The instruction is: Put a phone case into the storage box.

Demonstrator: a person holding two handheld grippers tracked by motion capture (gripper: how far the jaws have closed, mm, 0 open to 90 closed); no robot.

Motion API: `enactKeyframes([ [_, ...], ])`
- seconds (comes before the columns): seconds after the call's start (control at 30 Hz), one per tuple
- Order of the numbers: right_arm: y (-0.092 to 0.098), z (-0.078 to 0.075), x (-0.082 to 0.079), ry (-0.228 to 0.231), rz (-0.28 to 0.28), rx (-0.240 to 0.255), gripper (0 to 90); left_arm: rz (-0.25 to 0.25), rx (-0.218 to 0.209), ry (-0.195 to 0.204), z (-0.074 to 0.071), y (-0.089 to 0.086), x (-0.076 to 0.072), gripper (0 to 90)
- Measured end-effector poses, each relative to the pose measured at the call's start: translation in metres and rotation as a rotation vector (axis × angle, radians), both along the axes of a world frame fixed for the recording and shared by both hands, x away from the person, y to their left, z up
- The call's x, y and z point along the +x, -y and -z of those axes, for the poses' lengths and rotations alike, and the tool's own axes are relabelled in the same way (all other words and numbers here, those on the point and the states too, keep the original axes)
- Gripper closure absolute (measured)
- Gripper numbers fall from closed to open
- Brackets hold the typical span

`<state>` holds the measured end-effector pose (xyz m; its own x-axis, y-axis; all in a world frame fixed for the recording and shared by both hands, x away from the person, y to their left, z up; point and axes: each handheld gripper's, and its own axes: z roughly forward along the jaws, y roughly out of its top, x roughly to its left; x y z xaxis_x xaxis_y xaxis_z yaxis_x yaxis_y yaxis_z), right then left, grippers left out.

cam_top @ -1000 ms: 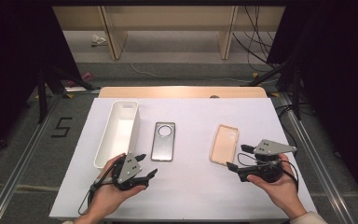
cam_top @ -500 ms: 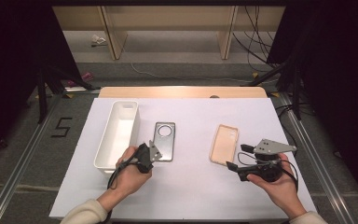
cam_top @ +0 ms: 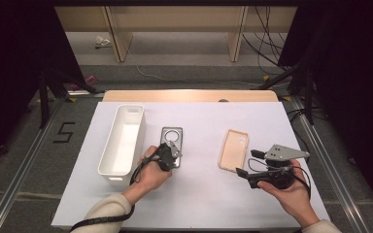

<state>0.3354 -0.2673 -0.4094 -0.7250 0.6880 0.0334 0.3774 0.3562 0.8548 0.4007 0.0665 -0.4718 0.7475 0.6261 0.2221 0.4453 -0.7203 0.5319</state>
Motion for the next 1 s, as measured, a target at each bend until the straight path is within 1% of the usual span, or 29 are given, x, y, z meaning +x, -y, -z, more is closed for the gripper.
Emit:
enactKeyframes([
  [0.07,0.000,0.000,0.000,-0.001,-0.001,0.000,16.5,0.000,-0.013,-0.013,0.001,0.000,0.002,89.8],
  [0.13,0.000,0.000,0.000,0.000,-0.003,0.000,16.4,-0.002,-0.024,-0.018,0.002,0.000,0.004,89.8],
  [0.17,0.000,0.000,0.000,-0.001,-0.002,-0.001,16.4,-0.001,-0.023,-0.021,0.003,0.001,0.005,89.8],
  [0.23,0.000,0.000,0.000,-0.001,-0.003,-0.001,16.5,-0.003,-0.041,-0.026,0.004,0.002,0.006,89.8],
  [0.27,0.000,0.000,0.000,-0.001,-0.003,-0.001,16.5,0.003,-0.037,-0.033,0.003,0.003,0.007,89.8],
  [0.3,0.000,0.000,0.000,-0.001,-0.003,0.000,16.5,0.001,-0.052,-0.038,0.004,0.005,0.007,89.8],
  [0.4,0.000,0.000,0.001,-0.001,-0.002,0.001,16.4,0.009,-0.055,-0.041,0.004,0.009,0.007,89.8],
  [0.47,0.001,0.000,0.001,0.000,-0.001,0.001,16.4,0.018,-0.043,-0.041,0.003,0.011,0.008,89.8],
  [0.6,0.001,0.000,0.001,-0.002,-0.003,0.000,16.4,0.015,-0.054,-0.042,0.004,0.011,0.008,89.8],
  [0.67,0.001,0.000,0.001,-0.002,-0.003,-0.001,16.4,0.010,-0.067,-0.041,0.004,0.012,0.008,89.8],
  [0.83,0.001,0.001,0.001,-0.003,-0.002,-0.002,16.4,0.010,-0.066,-0.039,0.004,0.014,0.009,89.8],
  [0.87,0.001,0.001,0.001,-0.003,-0.002,-0.002,16.4,0.018,-0.058,-0.039,0.004,0.014,0.009,89.8],
  [0.9,0.001,0.001,0.001,-0.003,-0.002,-0.002,16.4,0.010,-0.070,-0.036,0.005,0.015,0.009,89.7],
  [0.97,0.001,0.001,0.001,-0.003,-0.002,-0.003,16.4,0.015,-0.062,-0.038,0.004,0.015,0.010,89.7],
  [1.0,0.001,0.001,0.001,-0.003,-0.002,-0.003,16.4,0.013,-0.065,-0.038,0.004,0.016,0.010,89.7],
])
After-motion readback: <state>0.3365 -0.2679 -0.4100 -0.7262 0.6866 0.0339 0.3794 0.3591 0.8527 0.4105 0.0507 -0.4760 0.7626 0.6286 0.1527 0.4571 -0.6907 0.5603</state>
